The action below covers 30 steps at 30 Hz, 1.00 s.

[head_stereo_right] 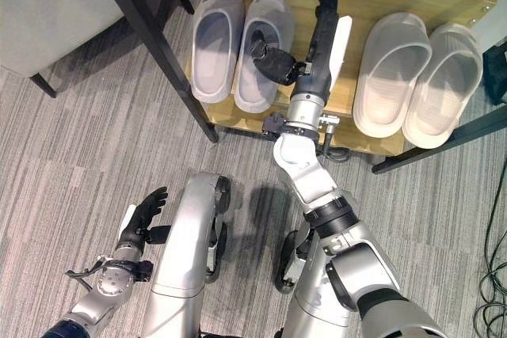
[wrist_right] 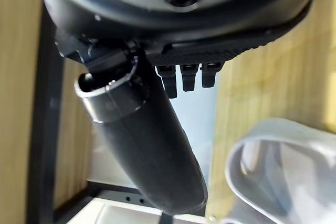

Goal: Arrange the slippers neatly on the shoe rack.

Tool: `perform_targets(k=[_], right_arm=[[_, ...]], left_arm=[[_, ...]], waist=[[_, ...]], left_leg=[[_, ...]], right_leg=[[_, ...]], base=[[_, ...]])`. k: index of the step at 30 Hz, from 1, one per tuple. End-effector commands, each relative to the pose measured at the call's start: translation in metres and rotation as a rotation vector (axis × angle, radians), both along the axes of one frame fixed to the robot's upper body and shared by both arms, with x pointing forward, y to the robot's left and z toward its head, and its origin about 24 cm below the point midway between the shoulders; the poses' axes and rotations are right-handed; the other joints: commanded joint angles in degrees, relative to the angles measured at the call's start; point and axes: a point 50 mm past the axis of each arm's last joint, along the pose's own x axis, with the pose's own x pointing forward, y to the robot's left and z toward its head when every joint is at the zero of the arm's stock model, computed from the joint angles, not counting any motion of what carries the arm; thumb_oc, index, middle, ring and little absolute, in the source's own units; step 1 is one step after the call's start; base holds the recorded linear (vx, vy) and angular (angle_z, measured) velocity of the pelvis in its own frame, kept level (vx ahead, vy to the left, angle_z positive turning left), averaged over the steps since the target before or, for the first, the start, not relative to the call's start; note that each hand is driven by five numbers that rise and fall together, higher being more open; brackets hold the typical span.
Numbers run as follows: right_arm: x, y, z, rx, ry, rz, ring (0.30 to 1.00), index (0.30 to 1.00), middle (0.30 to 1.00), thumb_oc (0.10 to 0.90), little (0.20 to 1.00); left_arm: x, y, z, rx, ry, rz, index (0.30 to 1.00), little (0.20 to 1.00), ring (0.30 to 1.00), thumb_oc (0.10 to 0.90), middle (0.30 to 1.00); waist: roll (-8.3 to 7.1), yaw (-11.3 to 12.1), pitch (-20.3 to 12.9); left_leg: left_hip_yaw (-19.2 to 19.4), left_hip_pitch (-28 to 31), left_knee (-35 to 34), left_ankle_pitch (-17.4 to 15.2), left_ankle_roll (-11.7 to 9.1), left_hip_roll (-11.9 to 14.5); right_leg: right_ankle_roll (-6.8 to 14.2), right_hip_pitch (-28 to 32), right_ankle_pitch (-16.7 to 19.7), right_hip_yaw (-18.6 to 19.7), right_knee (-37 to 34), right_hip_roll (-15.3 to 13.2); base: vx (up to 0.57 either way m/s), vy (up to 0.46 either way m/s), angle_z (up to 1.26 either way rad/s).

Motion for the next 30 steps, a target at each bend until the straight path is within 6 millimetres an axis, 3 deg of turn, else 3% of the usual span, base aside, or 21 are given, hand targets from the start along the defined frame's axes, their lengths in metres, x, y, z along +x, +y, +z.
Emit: perform_targets(k=[1, 6, 7, 8, 9, 10, 13, 15, 16, 17, 19, 22, 23, 24, 26, 27, 28, 29, 30], right_arm=[[-0.044, -0.002, 0.052, -0.072, -0.358, 0.082, 0.900, 0.900, 0.900, 0.800, 0.900], [-0.060, -0.024, 0.042, -0.139, -0.381, 0.063, 0.900, 0.900, 0.900, 0.800, 0.900], [-0.069, -0.031, 0.046, -0.188, -0.424, 0.041, 0.900, 0.900, 0.900, 0.800, 0.900], [-0.069, -0.031, 0.046, -0.188, -0.425, 0.040, 0.900, 0.900, 0.900, 0.800, 0.900], [-0.075, -0.034, 0.049, -0.268, -0.451, 0.025, 0.900, 0.900, 0.900, 0.800, 0.900], [-0.079, -0.036, 0.051, -0.311, -0.471, 0.011, 0.900, 0.900, 0.900, 0.800, 0.900], [-0.084, -0.035, 0.041, -0.431, -0.457, 0.021, 0.900, 0.900, 0.900, 0.800, 0.900], [-0.081, -0.031, 0.031, -0.508, -0.419, 0.031, 0.900, 0.900, 0.900, 0.800, 0.900], [-0.081, -0.031, 0.031, -0.508, -0.420, 0.031, 0.900, 0.900, 0.900, 0.800, 0.900], [-0.072, -0.022, 0.016, -0.593, -0.348, 0.059, 0.900, 0.900, 0.900, 0.800, 0.900], [-0.068, -0.022, 0.009, -0.629, -0.312, 0.053, 0.900, 0.900, 0.900, 0.800, 0.900], [-0.058, -0.024, -0.028, -0.701, -0.142, 0.064, 0.900, 0.900, 0.900, 0.800, 0.900], [-0.053, -0.029, -0.056, -0.759, -0.013, 0.070, 0.900, 0.900, 0.900, 0.800, 0.900], [-0.053, -0.029, -0.057, -0.760, -0.012, 0.071, 0.900, 0.900, 0.900, 0.800, 0.900], [-0.051, -0.038, -0.102, -0.801, 0.193, 0.092, 0.900, 0.900, 0.900, 0.800, 0.900], [-0.051, -0.038, -0.103, -0.800, 0.194, 0.092, 0.900, 0.900, 0.900, 0.800, 0.900], [-0.056, -0.049, -0.139, -0.855, 0.350, 0.094, 0.900, 0.900, 0.900, 0.800, 0.900], [-0.056, -0.049, -0.139, -0.855, 0.351, 0.095, 0.900, 0.900, 0.900, 0.800, 0.900], [-0.058, -0.057, -0.162, -0.879, 0.454, 0.083, 0.900, 0.900, 0.900, 0.800, 0.900]], left_arm=[[0.001, 0.003, 0.026, -0.007, -0.164, 0.019, 0.900, 0.900, 0.900, 0.800, 0.900], [0.008, 0.011, 0.046, 0.013, -0.266, 0.043, 0.900, 0.900, 0.900, 0.800, 0.900], [0.016, 0.015, 0.062, 0.012, -0.343, 0.065, 0.900, 0.900, 0.900, 0.800, 0.900], [0.017, 0.015, 0.062, 0.013, -0.345, 0.064, 0.900, 0.900, 0.900, 0.800, 0.900], [0.024, 0.017, 0.075, 0.013, -0.408, 0.069, 0.900, 0.900, 0.900, 0.800, 0.900], [0.027, 0.018, 0.085, 0.007, -0.450, 0.067, 0.900, 0.900, 0.900, 0.800, 0.900], [0.027, 0.018, 0.084, 0.007, -0.453, 0.053, 0.900, 0.900, 0.900, 0.800, 0.900], [0.027, 0.015, 0.075, -0.007, -0.417, 0.039, 0.900, 0.900, 0.900, 0.800, 0.900], [0.027, 0.015, 0.075, -0.008, -0.418, 0.038, 0.900, 0.900, 0.900, 0.800, 0.900], [0.029, 0.010, 0.063, -0.016, -0.368, 0.018, 0.900, 0.900, 0.900, 0.800, 0.900], [0.029, 0.009, 0.059, -0.013, -0.354, 0.010, 0.900, 0.900, 0.900, 0.800, 0.900], [0.023, 0.003, 0.046, -0.028, -0.298, -0.022, 0.900, 0.900, 0.900, 0.800, 0.900], [0.019, 0.001, 0.040, -0.043, -0.266, -0.052, 0.900, 0.900, 0.900, 0.800, 0.900], [0.018, 0.001, 0.040, -0.044, -0.264, -0.052, 0.900, 0.900, 0.900, 0.800, 0.900], [0.011, -0.005, 0.028, -0.064, -0.208, -0.090, 0.900, 0.900, 0.900, 0.800, 0.900], [0.011, -0.005, 0.027, -0.064, -0.207, -0.091, 0.900, 0.900, 0.900, 0.800, 0.900], [0.003, -0.008, 0.019, -0.065, -0.161, -0.120, 0.900, 0.900, 0.900, 0.800, 0.900], [0.003, -0.008, 0.019, -0.065, -0.159, -0.121, 0.900, 0.900, 0.900, 0.800, 0.900], [0.000, -0.011, 0.013, -0.065, -0.130, -0.145, 0.900, 0.900, 0.900, 0.800, 0.900]], waist=[[-3.05, 1.5, -1.8], [-3.28, 0.7, -1.8], [-3.34, 0.4, -1.8], [-3.31, 0.3, -1.8], [-2.96, -0.3, -1.8], [-2.85, -0.5, -1.8], [-2.10, -1.5, -7.1], [-1.98, -2.0, -8.0], [-1.84, -2.1, -7.8], [-2.16, -2.6, -8.9], [-2.06, -2.7, -9.1], [-2.65, -3.0, -10.8], [-2.63, -2.9, -11.9], [-2.56, -2.9, -11.7], [-2.78, -2.9, -13.1], [-2.66, -2.9, -12.9], [-2.81, -2.8, -14.4], [-2.75, -2.8, -14.1], [-2.91, -2.7, -14.9]], left_leg=[[-3.4, -3.2, -4.7, 3.1, -2.7, -0.3], [-1.9, -3.2, -15.5, 7.2, -2.0, -0.5], [-1.6, -3.2, -22.5, 10.3, -1.8, -0.9], [-1.6, -3.2, -23.0, 10.8, -1.8, -1.1], [-2.0, -3.2, -29.2, 14.7, -1.4, -1.7], [-2.5, -3.2, -31.5, 16.3, -1.5, -1.5], [-3.3, -2.8, -42.0, 21.2, -1.3, -0.6], [-3.4, 2.3, -50.5, 24.0, -1.8, 0.0], [-3.5, 2.7, -51.2, 24.6, -1.8, -0.1], [-4.3, 8.8, -61.7, 28.6, -2.5, 0.6], [-4.5, 11.8, -66.0, 30.7, -2.7, 0.7], [-5.6, 20.2, -78.1, 35.1, -3.6, 2.1], [-6.3, 26.4, -86.8, 38.1, -4.1, 3.2], [-6.4, 27.0, -87.2, 38.1, -4.1, 3.2], [-5.7, 33.9, -97.7, 43.5, -4.6, 3.6], [-5.8, 34.6, -98.5, 44.0, -4.6, 3.7], [-5.6, 42.0, -106.8, 46.8, -5.4, 4.4], [-5.6, 42.6, -107.4, 47.1, -5.5, 4.4], [-5.0, 46.8, -111.8, 48.5, -6.1, 4.8]], right_leg=[[-2.1, 1.2, 4.7, 4.2, 2.5, -0.6], [-2.5, 3.5, 6.8, 2.8, -8.3, -1.0], [-2.2, 4.4, 8.0, 1.7, -15.2, -0.9], [-2.2, 4.5, 8.4, 1.6, -15.6, -1.0], [-1.7, 4.4, 10.1, 0.3, -21.2, -0.8], [-1.4, 4.3, 10.3, -0.4, -23.7, -0.8], [-0.6, 4.4, 12.7, -3.8, -34.4, -1.7], [-0.3, 8.8, 14.5, -5.4, -42.7, -1.5], [-0.3, 9.2, 15.1, -5.6, -43.3, -1.5], [0.5, 15.1, 18.1, -7.2, -53.9, -0.6], [0.8, 18.2, 20.3, -8.2, -59.0, -0.5], [1.9, 26.2, 24.3, -10.1, -72.1, 0.3], [2.8, 31.4, 27.2, -11.7, -79.8, 0.7], [2.8, 32.1, 27.2, -11.8, -80.2, 0.7], [3.7, 38.3, 32.0, -14.4, -89.1, 1.9], [3.7, 39.0, 32.4, -14.6, -89.9, 2.0], [4.4, 45.8, 34.5, -15.5, -97.2, 2.8], [4.4, 46.4, 34.7, -15.6, -97.6, 2.9], [4.7, 51.1, 35.3, -16.1, -102.6, 3.6]], base=[[0.01, -0.008, -0.05], [-0.07, -0.006, 0.01], [-0.15, 0.046, -0.01], [-0.31, 0.110, -0.01], [-0.22, 0.080, 0.00], [-0.25, 0.106, 0.00], [-0.14, 0.032, -0.07], [-0.18, -0.028, -0.08], [-0.28, -0.089, -0.02], [-0.25, -0.080, -0.03], [-0.19, -0.078, -0.02], [-0.10, -0.107, -0.01], [-0.07, -0.107, 0.01], [-0.15, -0.094, 0.05], [-0.09, -0.090, 0.09], [0.09, -0.132, 0.15], [0.07, -0.075, 0.19], [0.13, -0.158, 0.20], [0.14, -0.131, 0.11]])
